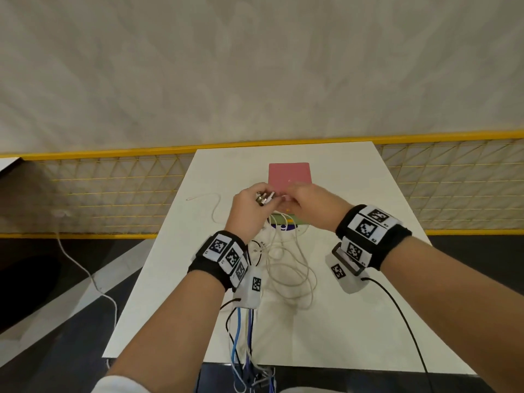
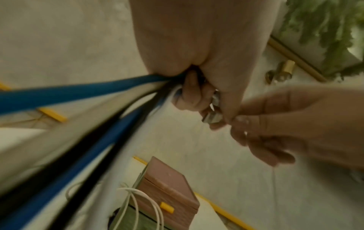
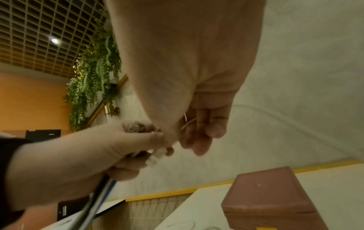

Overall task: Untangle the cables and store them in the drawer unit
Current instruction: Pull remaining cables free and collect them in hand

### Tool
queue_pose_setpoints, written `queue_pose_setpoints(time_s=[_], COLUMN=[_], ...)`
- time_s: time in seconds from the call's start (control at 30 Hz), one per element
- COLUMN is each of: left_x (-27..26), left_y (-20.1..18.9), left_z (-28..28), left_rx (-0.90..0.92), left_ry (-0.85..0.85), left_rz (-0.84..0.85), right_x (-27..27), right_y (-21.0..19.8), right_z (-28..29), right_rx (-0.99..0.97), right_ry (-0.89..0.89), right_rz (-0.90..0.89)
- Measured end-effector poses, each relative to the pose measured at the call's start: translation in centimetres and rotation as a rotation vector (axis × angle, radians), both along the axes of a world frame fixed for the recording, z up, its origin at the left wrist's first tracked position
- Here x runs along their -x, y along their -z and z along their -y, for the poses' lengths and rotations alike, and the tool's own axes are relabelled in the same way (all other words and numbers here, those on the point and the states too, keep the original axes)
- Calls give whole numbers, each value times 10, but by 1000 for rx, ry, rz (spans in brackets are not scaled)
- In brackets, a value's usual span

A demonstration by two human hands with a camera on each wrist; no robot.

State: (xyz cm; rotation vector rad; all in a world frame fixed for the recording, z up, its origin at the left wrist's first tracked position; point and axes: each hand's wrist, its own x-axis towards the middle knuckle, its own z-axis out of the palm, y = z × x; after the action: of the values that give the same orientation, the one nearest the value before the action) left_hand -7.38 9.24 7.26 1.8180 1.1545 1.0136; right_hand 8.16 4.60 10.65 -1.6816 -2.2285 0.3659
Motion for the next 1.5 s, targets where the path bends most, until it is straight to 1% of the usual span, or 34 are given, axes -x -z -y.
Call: queue_pose_setpoints(time_s=[0.07,0.1,0.17,0.23,0.27,0.33,0.43,0.5,0.6,0.67,0.73,0.77,0.8,0.83,0.93,1.0,1.03,1.07,1.1,1.13,1.17,1.27,1.3,1.33,1.37,1.4,1.43,1.5], left_x=[6,9,13,11,8,2,2,8,22,36,51,57,60,59,37,17,8,3,-1,0,4,30,40,47,51,51,47,29], left_y=[-3,-4,-4,-6,-9,-13,-18,-20,-28,-39,-49,-52,-54,-56,-57,-52,-49,-45,-42,-41,-41,-40,-39,-37,-35,-36,-37,-38], left_z=[0,-1,0,5,8,16,23,23,18,15,14,15,16,21,42,59,67,72,75,76,74,57,51,48,47,51,57,72], left_rx=[66,121,250,327,354,386,345,290,263,280,293,285,271,262,322,398,420,435,444,446,441,438,424,402,356,310,253,178], left_ry=[-84,-151,-240,-231,-210,-147,-110,-158,-275,-311,-306,-270,-208,-126,103,232,293,326,320,274,192,-160,-260,-335,-378,-373,-321,-86], left_rz=[151,237,379,462,484,522,559,582,660,771,888,898,857,773,379,107,10,-36,-32,8,75,366,427,443,407,358,303,222], right_x=[-2,-2,1,12,19,32,41,40,35,22,1,-10,-18,-25,-28,-24,-24,-25,-29,-35,-44,-75,-84,-91,-94,-94,-92,-76], right_y=[1,2,5,4,5,5,11,19,42,62,79,84,85,83,61,39,28,18,12,6,5,7,9,11,12,11,10,0], right_z=[2,3,5,10,13,20,25,29,46,61,73,78,81,82,81,77,75,73,72,72,74,86,90,94,96,97,97,96], right_rx=[-5,-3,34,91,113,126,121,173,235,245,219,213,217,234,229,125,56,8,-14,-20,-15,35,50,60,64,56,41,8], right_ry=[66,113,176,146,110,46,-8,-57,-163,-148,-78,-44,-19,8,68,69,58,54,55,57,68,143,166,182,191,189,178,129], right_rz=[-27,-74,-275,-486,-547,-629,-703,-660,-411,-186,48,100,103,57,-189,-248,-272,-295,-320,-342,-350,-319,-299,-274,-249,-227,-195,-125])
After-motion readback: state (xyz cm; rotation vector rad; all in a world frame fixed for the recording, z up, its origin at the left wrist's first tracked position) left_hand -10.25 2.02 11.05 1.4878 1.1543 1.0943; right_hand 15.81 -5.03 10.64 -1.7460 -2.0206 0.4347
